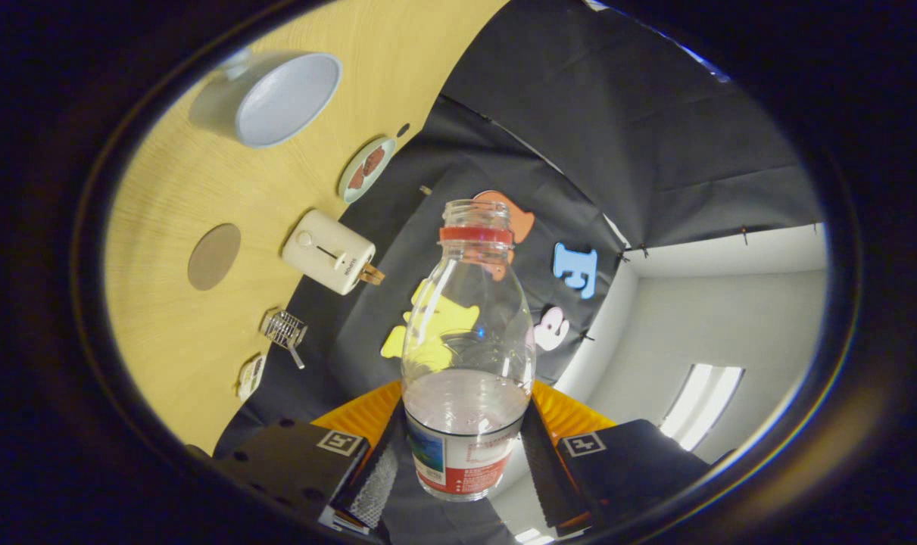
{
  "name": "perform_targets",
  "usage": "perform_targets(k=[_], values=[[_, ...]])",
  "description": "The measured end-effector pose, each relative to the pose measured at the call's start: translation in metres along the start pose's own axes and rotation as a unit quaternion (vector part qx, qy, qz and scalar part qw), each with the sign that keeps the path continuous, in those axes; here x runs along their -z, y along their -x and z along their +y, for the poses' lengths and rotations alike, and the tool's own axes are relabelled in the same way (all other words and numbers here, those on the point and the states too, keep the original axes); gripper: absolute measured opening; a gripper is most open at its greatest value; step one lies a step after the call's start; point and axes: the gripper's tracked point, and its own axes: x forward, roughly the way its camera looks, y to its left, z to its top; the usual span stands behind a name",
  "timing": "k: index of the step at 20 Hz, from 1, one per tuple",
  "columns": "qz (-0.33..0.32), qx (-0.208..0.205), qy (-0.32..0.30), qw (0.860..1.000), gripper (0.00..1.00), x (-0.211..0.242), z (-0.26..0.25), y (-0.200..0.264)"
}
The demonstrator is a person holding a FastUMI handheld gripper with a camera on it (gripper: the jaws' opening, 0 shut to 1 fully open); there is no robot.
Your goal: Take the bottle from table, then pour the juice into the cup, finally place the bottle on the coaster
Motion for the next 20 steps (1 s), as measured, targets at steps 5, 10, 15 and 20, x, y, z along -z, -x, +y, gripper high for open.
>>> perform_targets(k=[5,10,15,20], values=[[-0.001,0.006,-0.008,1.000,0.81,-0.001,-0.002,0.000],[0.026,-0.019,-0.086,0.996,0.81,0.005,0.006,-0.004],[0.053,-0.057,-0.204,0.976,0.81,0.001,0.012,-0.004],[0.069,-0.065,-0.301,0.949,0.81,-0.007,0.006,0.001]])
